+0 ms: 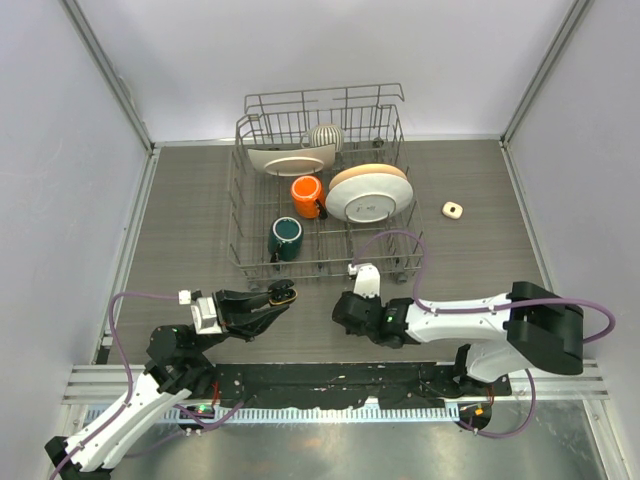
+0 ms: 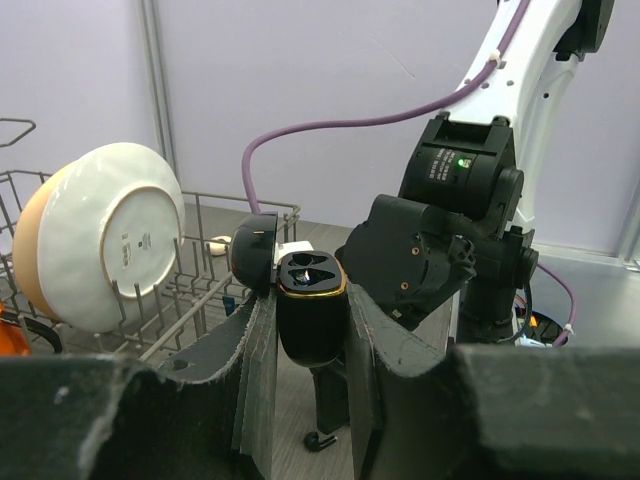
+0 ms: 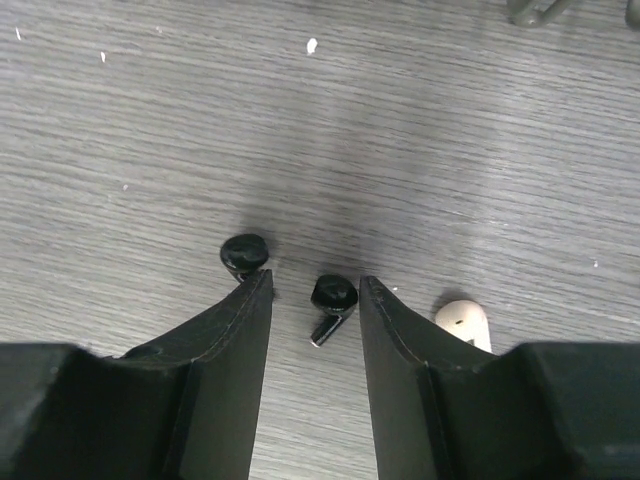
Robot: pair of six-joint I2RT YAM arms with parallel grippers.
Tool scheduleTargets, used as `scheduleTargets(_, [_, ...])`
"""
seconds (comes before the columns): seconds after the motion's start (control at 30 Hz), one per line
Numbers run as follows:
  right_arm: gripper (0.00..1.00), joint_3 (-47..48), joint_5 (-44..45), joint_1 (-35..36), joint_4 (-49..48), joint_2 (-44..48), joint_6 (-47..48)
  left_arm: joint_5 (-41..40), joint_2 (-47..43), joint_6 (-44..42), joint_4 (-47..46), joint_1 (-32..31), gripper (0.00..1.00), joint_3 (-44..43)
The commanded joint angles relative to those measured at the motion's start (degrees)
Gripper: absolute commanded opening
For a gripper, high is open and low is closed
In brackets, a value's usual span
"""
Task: Insert the wireless bluetooth earbuds into the charging case
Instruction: Pick up the earbud from the center of the board.
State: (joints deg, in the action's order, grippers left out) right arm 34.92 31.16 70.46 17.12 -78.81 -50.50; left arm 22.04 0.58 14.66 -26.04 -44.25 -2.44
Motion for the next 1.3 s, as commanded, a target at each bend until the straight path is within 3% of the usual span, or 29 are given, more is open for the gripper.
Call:
scheduleTargets(0.0, [0.45,5.51,2.15,0.38,6.86,-2.84,-7.68,-0.42,-2.95,0.29,-1.20,-0.14,0.00,4.63])
scheduleTargets(0.27, [0.42,6.04,2.59,0.38,10.56,-4.34,-13.92,-0.07,-3.04,-0.07,-0.32,-0.14,0.00,4.28])
scheduleTargets(0.77, [0.35,6.65,2.94,0.38,9.68,-5.92,-12.69,-0.33,-2.95,-0.15,-0.32,-0.14,0.00,4.55])
scheduleTargets(1.07, [0.25,6.48,3.03,0.30,9.68,-5.57,-12.26,-0.42,-2.95,-0.15,-0.32,-0.22,0.00,4.55])
scheduleTargets(1.27, [0.11,6.74,5.05,0.30,9.86,-3.64,-10.07,-0.51,-2.95,-0.07,-0.24,-0.22,0.00,4.37])
